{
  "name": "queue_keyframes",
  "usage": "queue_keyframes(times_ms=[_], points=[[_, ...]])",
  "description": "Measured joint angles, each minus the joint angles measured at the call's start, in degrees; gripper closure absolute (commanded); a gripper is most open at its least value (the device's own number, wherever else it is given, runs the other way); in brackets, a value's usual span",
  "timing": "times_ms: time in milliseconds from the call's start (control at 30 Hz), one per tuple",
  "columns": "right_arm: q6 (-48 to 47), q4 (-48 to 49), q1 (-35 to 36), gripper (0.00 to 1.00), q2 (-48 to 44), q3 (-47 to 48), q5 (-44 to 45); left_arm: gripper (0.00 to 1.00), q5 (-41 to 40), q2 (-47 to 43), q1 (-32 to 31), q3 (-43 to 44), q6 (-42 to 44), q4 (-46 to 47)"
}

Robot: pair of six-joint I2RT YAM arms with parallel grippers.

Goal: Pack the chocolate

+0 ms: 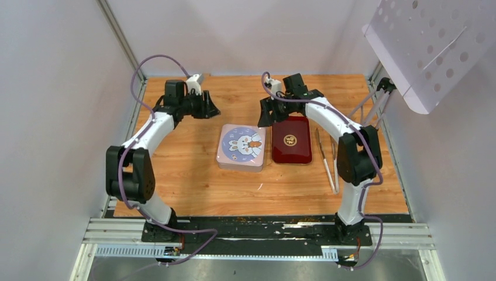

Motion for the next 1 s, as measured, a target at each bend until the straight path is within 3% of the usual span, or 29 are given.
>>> queue_keyframes(times_ms=[267,467,567,1000], points=[[0.87,0.87,0.02,0.73,-3.78,-2.80,-6.32,0.65,10.49,-4.90,-0.22,-13.38,-4.81,0.52],[1.86,1.27,0.26,0.81,2.34,-3.13,-8.52,0.66,13.38,-4.26,-0.39,-20.55,-7.80,-1.38],[2.75,1.49,0.28,1.00,5.97,-3.37,-10.21,0.67,14.67,-2.73,-0.39,-20.44,-9.05,-0.28],[-0.94,0.66,0.98,1.00,6.56,-1.29,-10.19,0.64,15.26,0.83,-0.39,-14.69,-7.82,-1.16]])
